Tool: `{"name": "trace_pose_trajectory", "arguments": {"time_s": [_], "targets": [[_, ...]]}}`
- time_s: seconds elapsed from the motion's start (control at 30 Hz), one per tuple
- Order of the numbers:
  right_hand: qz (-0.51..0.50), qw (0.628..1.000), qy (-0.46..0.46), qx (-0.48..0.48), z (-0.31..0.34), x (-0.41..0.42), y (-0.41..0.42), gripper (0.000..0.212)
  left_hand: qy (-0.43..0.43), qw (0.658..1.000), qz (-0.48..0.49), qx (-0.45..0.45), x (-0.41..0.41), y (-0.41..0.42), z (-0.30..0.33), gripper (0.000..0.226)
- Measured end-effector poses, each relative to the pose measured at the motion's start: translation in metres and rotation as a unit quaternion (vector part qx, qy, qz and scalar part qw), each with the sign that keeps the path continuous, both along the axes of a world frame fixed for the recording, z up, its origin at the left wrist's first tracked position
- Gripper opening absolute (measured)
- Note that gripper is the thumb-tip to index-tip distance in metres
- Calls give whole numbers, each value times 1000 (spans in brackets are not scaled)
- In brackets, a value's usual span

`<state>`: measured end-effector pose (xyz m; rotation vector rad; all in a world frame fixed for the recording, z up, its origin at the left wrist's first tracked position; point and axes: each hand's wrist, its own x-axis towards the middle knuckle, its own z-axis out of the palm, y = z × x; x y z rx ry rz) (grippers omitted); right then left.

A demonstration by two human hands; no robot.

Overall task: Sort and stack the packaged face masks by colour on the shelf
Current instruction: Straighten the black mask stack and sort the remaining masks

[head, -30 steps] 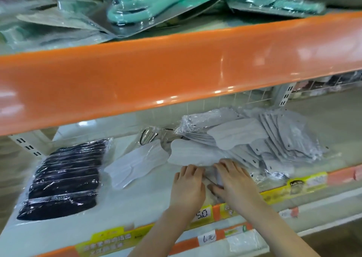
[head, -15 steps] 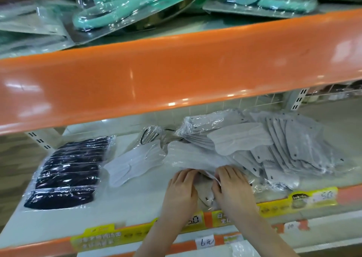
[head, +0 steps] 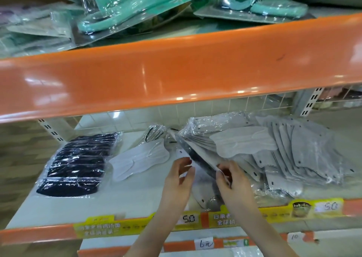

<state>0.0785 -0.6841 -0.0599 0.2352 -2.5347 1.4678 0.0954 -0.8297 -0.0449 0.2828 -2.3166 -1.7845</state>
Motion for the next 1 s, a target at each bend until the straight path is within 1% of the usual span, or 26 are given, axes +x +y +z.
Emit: {"name": "trace_pose_trajectory", "arguments": {"time_s": [0.03,0.07,0.13,0.2,0.27,0.3,0.33,0.37,0.4,0.47,0.5,0.53,0.57,0.6,0.63,0.67,0.73,0.8,0.87,0.93,1.0], "targets": [[10,999,-12,-41,7,2,-2,11,-4,999,-9,41,1,3,7,16],[25,996,-25,-81,14,4,-4,11,-14,997,-22,78,2,6,16,15],[76,985,-50,-145,24,8,-10,9,-31,990,-45,130,4,10,30,30],[139,975,-65,-159,29,13,-15,14,-41,990,-46,126,3,13,39,24],[183,971,-64,-143,29,16,-17,23,-49,995,-20,82,2,11,41,13],[196,969,-67,-135,28,17,-19,24,-54,996,2,64,1,9,41,7],[209,967,-70,-126,28,17,-20,23,-63,997,21,49,1,6,39,6],[220,968,-64,-104,27,19,-21,22,-63,997,35,32,0,1,36,12],[224,972,-35,-68,26,19,-22,22,-62,997,44,20,-1,-3,35,19],[210,974,77,29,28,21,-24,23,-53,997,47,-39,-1,-13,35,31],[198,968,138,69,31,22,-25,22,-28,993,43,-109,1,-18,35,33],[188,958,195,97,36,23,-26,21,22,974,42,-220,3,-24,37,31],[180,946,245,114,42,25,-28,22,85,931,45,-351,4,-31,38,28],[173,933,290,126,49,26,-31,25,155,872,51,-461,4,-37,36,29],[164,921,324,141,56,28,-35,28,211,824,38,-525,6,-42,32,30],[156,912,344,157,61,28,-39,31,246,797,25,-551,8,-45,30,28],[136,908,345,197,64,24,-46,30,267,781,7,-565,10,-51,31,22],[105,910,315,249,56,14,-53,35,259,776,13,-575,13,-61,33,19],[90,909,283,293,41,4,-59,44,245,779,21,-576,14,-74,34,14],[84,907,270,311,26,-6,-68,41,240,778,32,-580,16,-88,31,14],[82,912,270,299,12,-14,-78,33,246,773,40,-583,15,-102,26,12]]}}
